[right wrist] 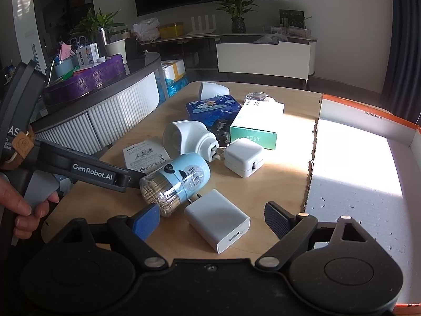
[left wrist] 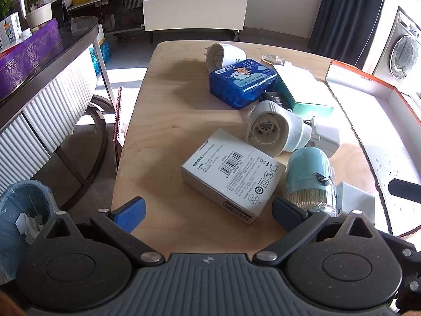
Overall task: Organize rigid objects
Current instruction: 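Move the left gripper toward the white power-adapter box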
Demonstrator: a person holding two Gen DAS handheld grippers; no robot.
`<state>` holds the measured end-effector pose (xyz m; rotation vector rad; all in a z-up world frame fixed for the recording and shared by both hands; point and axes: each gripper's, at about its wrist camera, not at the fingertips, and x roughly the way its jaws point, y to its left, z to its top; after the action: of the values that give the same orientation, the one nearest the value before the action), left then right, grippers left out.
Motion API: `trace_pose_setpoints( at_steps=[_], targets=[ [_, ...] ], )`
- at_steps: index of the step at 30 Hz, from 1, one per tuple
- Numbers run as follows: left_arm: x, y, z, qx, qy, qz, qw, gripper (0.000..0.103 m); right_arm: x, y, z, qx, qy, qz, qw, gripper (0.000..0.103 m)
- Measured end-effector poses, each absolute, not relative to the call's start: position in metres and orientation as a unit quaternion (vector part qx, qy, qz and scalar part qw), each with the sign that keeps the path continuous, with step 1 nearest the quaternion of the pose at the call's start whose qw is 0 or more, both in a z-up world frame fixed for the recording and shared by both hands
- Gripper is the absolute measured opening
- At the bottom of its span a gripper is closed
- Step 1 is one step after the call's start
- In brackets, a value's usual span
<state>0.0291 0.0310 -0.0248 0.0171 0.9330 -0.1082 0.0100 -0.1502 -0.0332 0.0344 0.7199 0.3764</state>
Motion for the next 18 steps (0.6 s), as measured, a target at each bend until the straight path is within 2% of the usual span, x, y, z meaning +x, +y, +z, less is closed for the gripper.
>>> trace_pose_setpoints(
  at_steps=[18],
  targets=[
    [0.0284, 0.0304, -0.025, 0.01, 0.448, -0.053, 0.892, 0.103, 0.0106, -0.1503, -0.0329, 0.016, 0.351, 0.183, 0.918, 0.102]
  ],
)
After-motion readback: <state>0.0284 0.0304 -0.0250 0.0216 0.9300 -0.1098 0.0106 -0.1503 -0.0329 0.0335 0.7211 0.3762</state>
